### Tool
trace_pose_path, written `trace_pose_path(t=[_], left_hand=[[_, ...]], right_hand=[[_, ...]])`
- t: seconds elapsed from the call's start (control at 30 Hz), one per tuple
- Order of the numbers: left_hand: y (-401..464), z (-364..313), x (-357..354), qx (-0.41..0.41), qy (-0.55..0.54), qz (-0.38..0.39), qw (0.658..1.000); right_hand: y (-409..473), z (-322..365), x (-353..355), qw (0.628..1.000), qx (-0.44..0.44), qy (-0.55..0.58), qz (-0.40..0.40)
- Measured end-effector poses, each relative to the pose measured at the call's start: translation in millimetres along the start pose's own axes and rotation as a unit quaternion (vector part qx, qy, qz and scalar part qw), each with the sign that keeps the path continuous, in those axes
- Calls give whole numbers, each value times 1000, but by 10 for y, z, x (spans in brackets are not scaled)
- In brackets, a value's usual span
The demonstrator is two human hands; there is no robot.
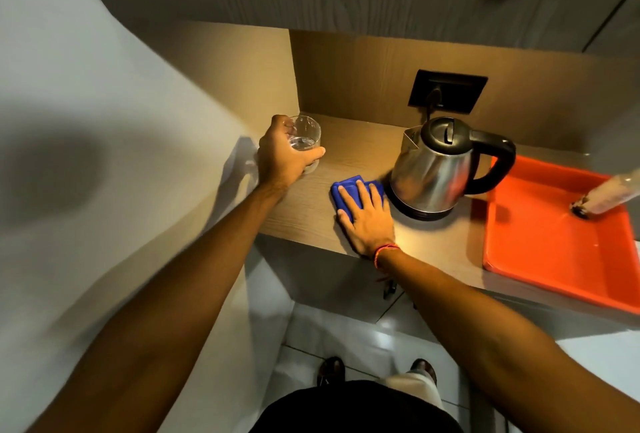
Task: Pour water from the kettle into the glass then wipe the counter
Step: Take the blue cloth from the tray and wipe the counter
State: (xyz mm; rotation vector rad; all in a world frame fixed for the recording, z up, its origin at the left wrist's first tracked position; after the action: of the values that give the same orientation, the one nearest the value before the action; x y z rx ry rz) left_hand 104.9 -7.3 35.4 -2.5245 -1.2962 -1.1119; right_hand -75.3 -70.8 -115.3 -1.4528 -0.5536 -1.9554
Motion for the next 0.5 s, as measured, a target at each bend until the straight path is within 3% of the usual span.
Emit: trace_pose_path(t=[0.23,0.5], left_hand=[[-156,-73,-450,14,-67,131,989],[-265,-69,-944,28,-80,183,979]], right_hand=[[-614,6,-64,993,120,-21,3],[-853,-372,67,999,10,-6,-35]])
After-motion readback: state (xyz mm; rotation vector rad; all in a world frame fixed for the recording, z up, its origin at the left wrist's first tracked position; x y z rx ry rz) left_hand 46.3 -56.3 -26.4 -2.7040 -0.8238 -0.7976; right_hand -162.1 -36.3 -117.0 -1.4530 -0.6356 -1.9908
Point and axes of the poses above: each hand's wrist, its own y-axis towards the middle knuckle, its own x-axis out of the back of the hand, z = x × y, the point moved 1 cm from there along y, towards the middle knuckle, and after that the axes turned 2 degrees about y, right-handed, at the moved point
